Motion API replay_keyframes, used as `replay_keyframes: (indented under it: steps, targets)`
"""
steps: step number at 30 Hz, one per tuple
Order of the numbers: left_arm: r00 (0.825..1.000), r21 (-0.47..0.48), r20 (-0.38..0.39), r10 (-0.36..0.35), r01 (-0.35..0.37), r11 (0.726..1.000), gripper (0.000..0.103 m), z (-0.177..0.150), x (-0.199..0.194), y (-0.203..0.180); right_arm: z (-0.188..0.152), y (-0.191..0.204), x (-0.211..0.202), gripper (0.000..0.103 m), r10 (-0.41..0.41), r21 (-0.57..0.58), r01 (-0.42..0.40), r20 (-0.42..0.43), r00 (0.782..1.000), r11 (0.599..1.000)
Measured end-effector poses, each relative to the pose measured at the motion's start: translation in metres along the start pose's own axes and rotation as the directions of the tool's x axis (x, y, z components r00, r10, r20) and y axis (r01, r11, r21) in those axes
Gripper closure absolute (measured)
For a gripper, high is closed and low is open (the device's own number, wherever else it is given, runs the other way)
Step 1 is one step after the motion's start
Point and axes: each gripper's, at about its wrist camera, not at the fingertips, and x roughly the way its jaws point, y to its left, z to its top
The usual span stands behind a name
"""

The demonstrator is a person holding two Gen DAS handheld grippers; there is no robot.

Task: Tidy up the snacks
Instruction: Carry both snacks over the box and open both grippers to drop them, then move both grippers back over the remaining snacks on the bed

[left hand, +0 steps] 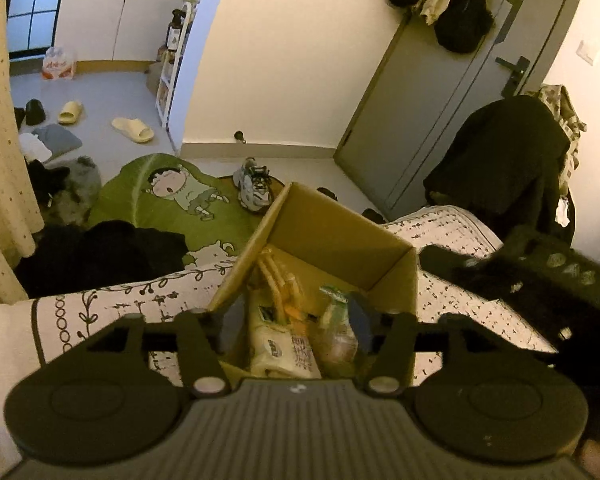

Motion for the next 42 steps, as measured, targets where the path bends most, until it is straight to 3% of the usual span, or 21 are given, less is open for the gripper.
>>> replay_keyframes:
  steps: [4, 6, 11, 16, 20, 24, 31, 42]
  targets:
    - [1.0, -0.001, -0.01, 0.007, -0.007, 1.0, 0.023, 0.002, -0.006, -0.004, 0.003, -0.008, -0.024, 0.026, -0.064, -0.01, 0.064, 0.022, 0.998, 0.998]
    - [0.999, -0.002, -0.032, 0.019, -0.019, 1.0, 0.018, 0.004, -0.008, -0.007, 0.004, -0.01, -0.031, 0.02, -0.111, -0.027, 0.112, 0.021, 0.994, 0.993]
    - [0.993, -0.006, -0.109, 0.041, -0.042, 0.999, 0.017, 0.004, -0.013, -0.014, 0.006, -0.005, -0.049, 0.012, -0.203, -0.099, 0.205, 0.033, 0.979, 0.974]
    - [0.991, 0.005, -0.126, 0.048, -0.048, 0.999, 0.016, 0.001, -0.023, -0.02, 0.009, -0.002, -0.065, 0.008, -0.227, -0.147, 0.23, 0.037, 0.973, 0.962]
    - [0.989, 0.033, -0.138, 0.046, -0.042, 0.999, 0.009, -0.002, -0.031, -0.027, 0.013, -0.007, -0.081, 0.002, -0.246, -0.192, 0.252, 0.053, 0.968, 0.949]
    - [0.989, 0.059, -0.147, 0.015, -0.006, 0.998, 0.0, -0.011, -0.037, -0.037, 0.015, -0.018, -0.097, 0.0, -0.288, -0.236, 0.296, 0.069, 0.955, 0.926]
    - [0.992, 0.086, -0.12, -0.023, 0.033, 0.996, 0.0, -0.023, -0.046, -0.057, 0.014, -0.034, -0.12, 0.0, -0.346, -0.301, 0.364, 0.114, 0.931, 0.881]
    - [0.989, 0.095, -0.129, -0.074, 0.087, 0.992, 0.0, -0.041, -0.045, -0.078, 0.018, -0.067, -0.146, 0.0, -0.387, -0.287, 0.398, 0.098, 0.917, 0.871]
